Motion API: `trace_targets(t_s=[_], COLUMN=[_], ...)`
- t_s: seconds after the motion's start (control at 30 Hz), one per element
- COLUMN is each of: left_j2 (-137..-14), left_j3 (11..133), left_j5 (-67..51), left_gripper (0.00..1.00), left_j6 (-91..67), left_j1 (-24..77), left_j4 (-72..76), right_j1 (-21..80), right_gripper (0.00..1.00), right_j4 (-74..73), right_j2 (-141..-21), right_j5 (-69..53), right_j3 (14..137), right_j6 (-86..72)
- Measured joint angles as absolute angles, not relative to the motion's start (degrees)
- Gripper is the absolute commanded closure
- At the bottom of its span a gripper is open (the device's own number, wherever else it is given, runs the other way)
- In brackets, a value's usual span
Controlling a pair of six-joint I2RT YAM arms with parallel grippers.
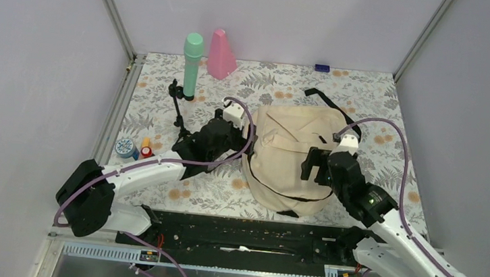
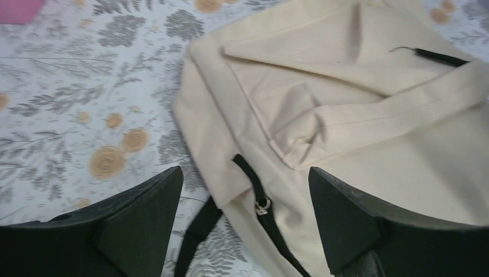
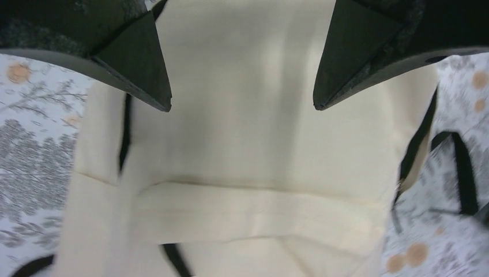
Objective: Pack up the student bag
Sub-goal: Zip the student bag at the center of the board.
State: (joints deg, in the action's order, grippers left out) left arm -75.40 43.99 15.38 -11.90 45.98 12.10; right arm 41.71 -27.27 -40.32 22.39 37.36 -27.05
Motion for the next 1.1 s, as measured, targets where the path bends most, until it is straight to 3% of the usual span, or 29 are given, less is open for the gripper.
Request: trace_targets(t_s=[0.13, 0.37, 0.5, 0.57, 0.63, 0.8, 0.93, 1.0, 1.1], left_j2=[-74.6, -74.2, -75.7, -77.9, -80.3, -85.1, -86.1, -86.1, -85.5], left_j3=[44.0, 41.6, 40.2, 40.1, 39.8, 38.5, 38.4, 38.4, 38.6], left_j5=[9.1, 2.2, -1.2, -2.8, -4.4, -6.0, -6.7, -6.7, -5.9], left_gripper=[0.15, 0.19, 0.31, 0.46, 0.54, 0.63, 0.62, 0.58, 0.39], left_j6=[-17.7, -24.3, -25.6, -25.7, -25.1, -19.5, -17.3, -16.7, -16.1], left_j1=[46.5, 51.5, 55.7, 57.7, 59.5, 63.6, 64.1, 64.3, 64.4], left_j4=[11.3, 13.5, 16.5, 18.3, 19.7, 21.5, 21.1, 21.0, 19.6], right_j1=[32.4, 25.7, 25.4, 25.4, 25.2, 25.0, 24.9, 24.9, 24.5], right_gripper=[0.02, 0.21, 0.37, 0.54, 0.6, 0.57, 0.4, 0.34, 0.33], right_j4=[-27.9, -23.9, -18.3, -15.7, -14.5, -13.3, -13.1, -14.5, -18.3], right_j2=[-45.3, -53.6, -57.3, -60.4, -63.7, -66.5, -64.0, -62.3, -59.8], right_j5=[19.8, 18.4, 18.3, 18.4, 18.8, 19.0, 18.0, 17.9, 18.4], right_j3=[40.1, 44.5, 44.9, 44.7, 44.4, 42.8, 41.7, 41.7, 43.3], right_j6=[-26.8, -24.5, -22.4, -21.8, -22.1, -24.7, -26.4, -26.2, -24.4])
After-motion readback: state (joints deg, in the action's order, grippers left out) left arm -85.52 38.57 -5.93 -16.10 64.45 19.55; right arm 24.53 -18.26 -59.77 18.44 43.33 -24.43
